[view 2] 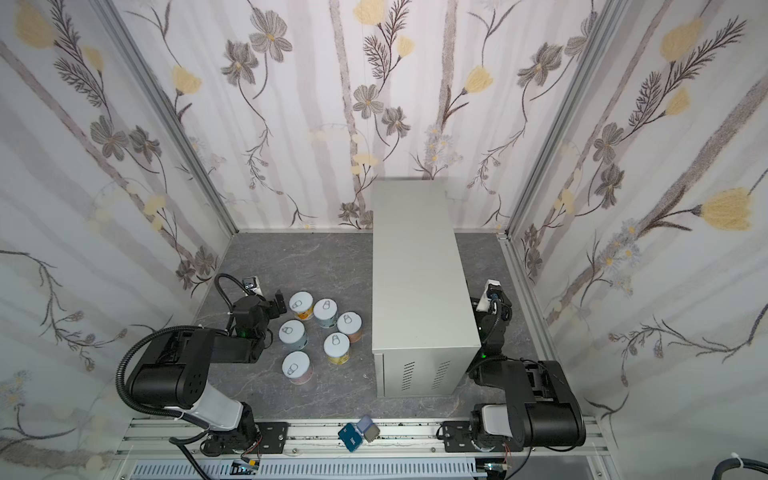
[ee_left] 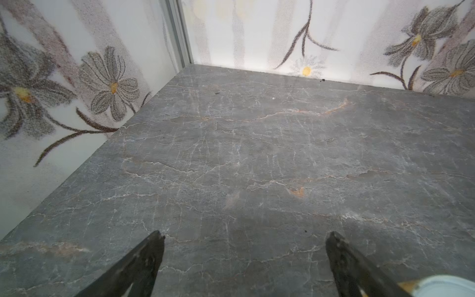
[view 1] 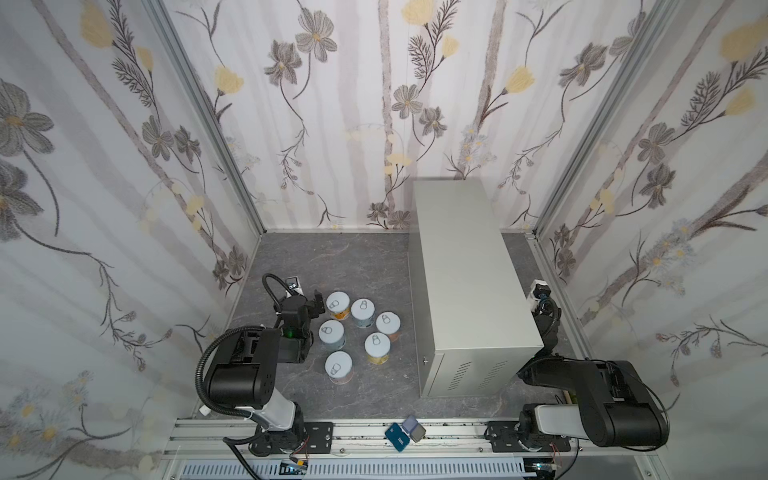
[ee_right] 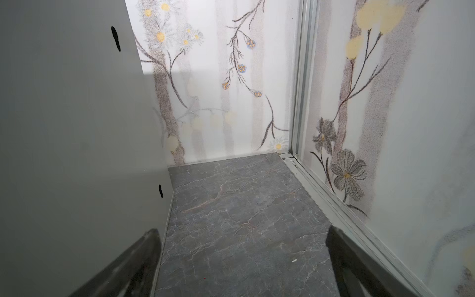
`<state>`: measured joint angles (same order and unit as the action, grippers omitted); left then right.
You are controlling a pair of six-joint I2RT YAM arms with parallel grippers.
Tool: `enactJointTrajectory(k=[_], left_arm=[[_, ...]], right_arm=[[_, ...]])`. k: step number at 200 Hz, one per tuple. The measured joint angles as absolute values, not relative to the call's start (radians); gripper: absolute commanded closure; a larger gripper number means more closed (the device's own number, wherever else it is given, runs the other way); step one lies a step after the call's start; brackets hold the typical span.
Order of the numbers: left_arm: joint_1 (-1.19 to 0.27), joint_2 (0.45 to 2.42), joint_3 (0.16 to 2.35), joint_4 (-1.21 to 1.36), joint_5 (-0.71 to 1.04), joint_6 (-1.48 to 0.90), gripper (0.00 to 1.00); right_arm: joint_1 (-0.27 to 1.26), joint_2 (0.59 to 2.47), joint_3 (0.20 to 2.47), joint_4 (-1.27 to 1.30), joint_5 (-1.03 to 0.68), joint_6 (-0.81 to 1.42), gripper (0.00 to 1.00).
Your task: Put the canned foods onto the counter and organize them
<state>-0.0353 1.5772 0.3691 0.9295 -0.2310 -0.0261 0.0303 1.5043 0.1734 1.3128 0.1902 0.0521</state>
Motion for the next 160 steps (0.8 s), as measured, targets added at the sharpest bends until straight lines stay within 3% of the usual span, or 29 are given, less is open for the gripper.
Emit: enactJointTrajectory(k=[160], left_arm=[[-0.036,1.577,0.369,0.929,-0.213,-0.027,0.0]], right_arm=[[0.06,1.507,0.176,1.312,0.235,0.043,0.0]])
